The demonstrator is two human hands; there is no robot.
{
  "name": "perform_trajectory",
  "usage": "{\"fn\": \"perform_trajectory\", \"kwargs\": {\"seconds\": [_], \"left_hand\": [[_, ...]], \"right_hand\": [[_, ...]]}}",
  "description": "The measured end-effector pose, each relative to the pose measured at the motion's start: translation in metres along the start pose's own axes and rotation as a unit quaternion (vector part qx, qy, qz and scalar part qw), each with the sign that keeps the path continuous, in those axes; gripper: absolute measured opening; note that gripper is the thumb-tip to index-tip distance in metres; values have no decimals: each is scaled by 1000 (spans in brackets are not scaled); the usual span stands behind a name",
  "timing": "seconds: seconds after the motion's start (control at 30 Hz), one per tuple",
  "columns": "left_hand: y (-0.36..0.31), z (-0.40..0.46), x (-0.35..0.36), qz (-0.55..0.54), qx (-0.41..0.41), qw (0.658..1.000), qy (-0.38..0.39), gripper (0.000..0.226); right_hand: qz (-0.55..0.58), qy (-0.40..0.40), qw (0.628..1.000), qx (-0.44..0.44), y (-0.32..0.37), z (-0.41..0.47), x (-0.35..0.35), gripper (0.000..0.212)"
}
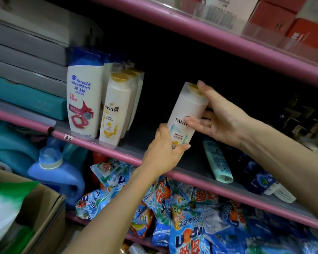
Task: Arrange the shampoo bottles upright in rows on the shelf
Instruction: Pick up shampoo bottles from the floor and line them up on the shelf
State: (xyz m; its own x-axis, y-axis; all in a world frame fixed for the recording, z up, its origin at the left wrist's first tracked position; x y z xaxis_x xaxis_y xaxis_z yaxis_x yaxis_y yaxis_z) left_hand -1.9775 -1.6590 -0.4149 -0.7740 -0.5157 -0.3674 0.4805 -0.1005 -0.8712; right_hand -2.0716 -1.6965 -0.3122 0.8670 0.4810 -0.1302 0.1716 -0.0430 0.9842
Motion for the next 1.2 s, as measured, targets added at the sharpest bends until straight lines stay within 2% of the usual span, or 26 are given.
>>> {"fn": "perform_trajectory", "kwargs": {"seconds": [0.07, 0.17, 0.23, 0.3, 0.4, 0.43, 0.53, 0.63, 0.7, 0.83, 0.97, 1.1, 1.2], "left_hand": [[1, 1, 1, 0, -5, 1000, 9, 59], [3, 0, 5, -8, -13, 999, 30, 58], [2, 0, 7, -7, -11, 999, 41, 57], [1, 0, 6, 1, -12, 999, 49, 56], [5, -10, -8, 97, 4, 994, 47, 46], [7, -16, -20, 121, 24, 992, 21, 42], [4, -43, -72, 108, 87, 982, -129, 32], [8, -60, -116, 80, 76, 959, -263, 33], [13, -63, -130, 89, 53, 949, -298, 41], [28, -56, -138, 110, 6, 955, -276, 60], [44, -49, -139, 140, -53, 956, -254, 72], [50, -44, -134, 207, -94, 940, -254, 67], [56, -41, -132, 189, -117, 940, -260, 61]], "right_hand": [[-81, 18, 996, -19, -12, 4, -4, 62], [-198, 8, 975, -104, -36, 7, -7, 49], [-195, 9, 973, -122, -60, 13, -4, 42], [-177, 15, 975, -132, -79, 20, 1, 44], [-171, -12, 973, -154, -93, 31, 3, 54], [-177, -24, 970, -165, -95, 34, 4, 56], [-179, -47, 966, -179, -98, 51, 12, 54], [-193, -61, 965, -169, -105, 71, 28, 51], [-214, -76, 962, -154, -112, 85, 37, 53], [-225, -104, 959, -135, -112, 111, 48, 53], [-192, -85, 967, -142, -113, 137, 62, 53], [-191, -84, 966, -154, -117, 152, 76, 49], [-195, -69, 966, -157, -113, 166, 87, 49]]}}
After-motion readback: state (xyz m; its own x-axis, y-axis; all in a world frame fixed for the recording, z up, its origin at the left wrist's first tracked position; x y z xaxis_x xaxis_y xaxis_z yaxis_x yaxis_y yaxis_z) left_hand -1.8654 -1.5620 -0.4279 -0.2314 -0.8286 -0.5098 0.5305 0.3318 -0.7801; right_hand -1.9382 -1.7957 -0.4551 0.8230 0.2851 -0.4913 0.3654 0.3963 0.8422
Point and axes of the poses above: each hand's wrist, its own z-axis towards the middle knuckle, its own x-axis out of the palm, y = z × x, the point moved 8 cm from there along z, towards the middle knuckle, and after that the axes turned 4 degrees about -z, right-handed, at the moved point
